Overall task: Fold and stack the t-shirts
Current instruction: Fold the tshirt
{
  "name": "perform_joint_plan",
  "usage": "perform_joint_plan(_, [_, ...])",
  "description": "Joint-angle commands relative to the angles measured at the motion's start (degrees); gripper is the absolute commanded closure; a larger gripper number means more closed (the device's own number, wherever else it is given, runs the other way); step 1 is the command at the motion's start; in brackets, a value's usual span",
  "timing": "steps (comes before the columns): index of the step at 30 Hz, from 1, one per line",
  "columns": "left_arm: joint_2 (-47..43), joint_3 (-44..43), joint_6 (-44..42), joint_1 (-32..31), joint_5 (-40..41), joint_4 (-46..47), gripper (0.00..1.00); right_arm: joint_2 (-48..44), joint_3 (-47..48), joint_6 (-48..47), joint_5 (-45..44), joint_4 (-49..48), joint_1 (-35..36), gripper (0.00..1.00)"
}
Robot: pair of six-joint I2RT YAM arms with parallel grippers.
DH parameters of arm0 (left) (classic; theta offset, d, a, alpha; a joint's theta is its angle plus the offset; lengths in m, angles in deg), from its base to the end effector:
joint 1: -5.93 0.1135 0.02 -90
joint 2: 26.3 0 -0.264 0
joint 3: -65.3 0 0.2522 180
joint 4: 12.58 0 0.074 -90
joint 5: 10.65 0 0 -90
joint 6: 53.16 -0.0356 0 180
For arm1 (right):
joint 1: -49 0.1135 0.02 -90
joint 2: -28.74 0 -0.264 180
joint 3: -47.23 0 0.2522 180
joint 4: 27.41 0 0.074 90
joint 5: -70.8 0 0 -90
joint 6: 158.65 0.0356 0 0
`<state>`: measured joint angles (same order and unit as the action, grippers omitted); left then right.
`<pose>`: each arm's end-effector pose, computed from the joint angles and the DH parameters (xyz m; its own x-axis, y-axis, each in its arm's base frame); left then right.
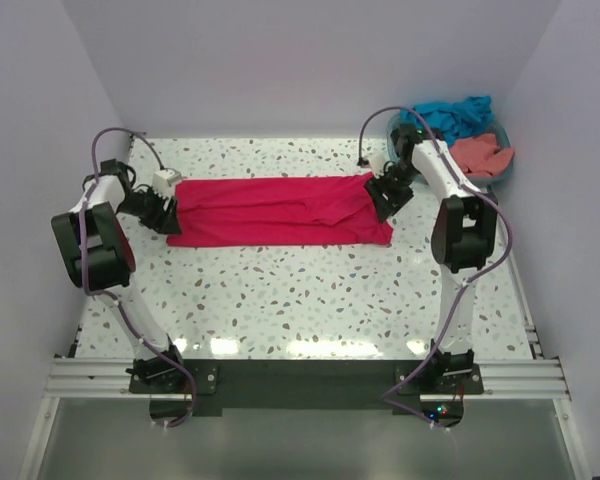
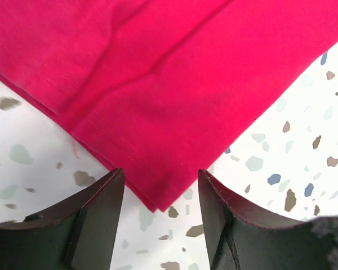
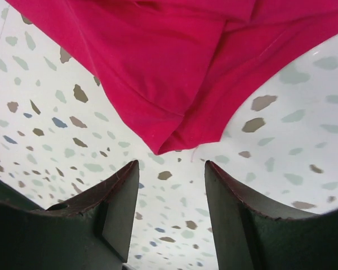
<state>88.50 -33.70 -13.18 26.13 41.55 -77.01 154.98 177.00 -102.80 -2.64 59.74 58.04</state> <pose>0.3742 0.1144 0.1838 -0.7285 0.3771 -0.5719 0.5961 0.7603 -0.2581 0.4327 0.0791 0.2345 -0.7101 -0.6578 -0.2510 -0.7015 0.6916 0.1720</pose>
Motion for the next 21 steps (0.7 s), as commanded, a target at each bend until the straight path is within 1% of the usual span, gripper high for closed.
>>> perform_joint_plan(1, [-2.6,3.0,7.8,0.5,2.3,3.6,0.4,-2.3,-4.0,8.5,5.1,-1.5,-0.4,0.46])
perform_joint_plan(5, [-3.3,5.3,11.0,1.3,5.0,6.2,0.39,-1.8,-9.1,10.3,3.4,-5.4,-1.0,0.46])
perform_joint_plan(8, [-3.4,6.0,12.7,1.9,7.0,7.3,0.39,-0.6,-10.8,11.5,3.6,-7.0,-1.0,0.46])
perform_joint_plan(12, [-3.3,6.5,12.8,2.5,8.5,7.5,0.39,0.2,-12.2,12.6,3.5,-9.1,-1.0,0.48])
perform_joint_plan(14, [-2.8,6.5,12.8,2.5,8.7,6.8,0.39,0.5,-12.5,13.1,3.6,-9.6,-1.0,0.52])
perform_joint_plan(15, [-2.3,6.3,12.7,2.6,8.3,6.4,0.39,0.7,-12.5,13.2,3.7,-9.6,-1.0,0.58])
perform_joint_plan(18, [-1.8,6.2,12.4,2.6,5.7,4.9,0.41,0.6,-12.7,13.2,4.4,-8.9,-1.0,0.66])
perform_joint_plan(20, [-1.8,6.5,12.1,2.5,4.1,4.4,0.41,0.0,-13.3,13.1,4.4,-8.9,-1.0,0.68])
perform_joint_plan(21, [-1.6,6.9,12.5,2.6,4.0,4.4,0.42,-0.3,-13.4,13.1,4.4,-9.0,-1.0,0.72])
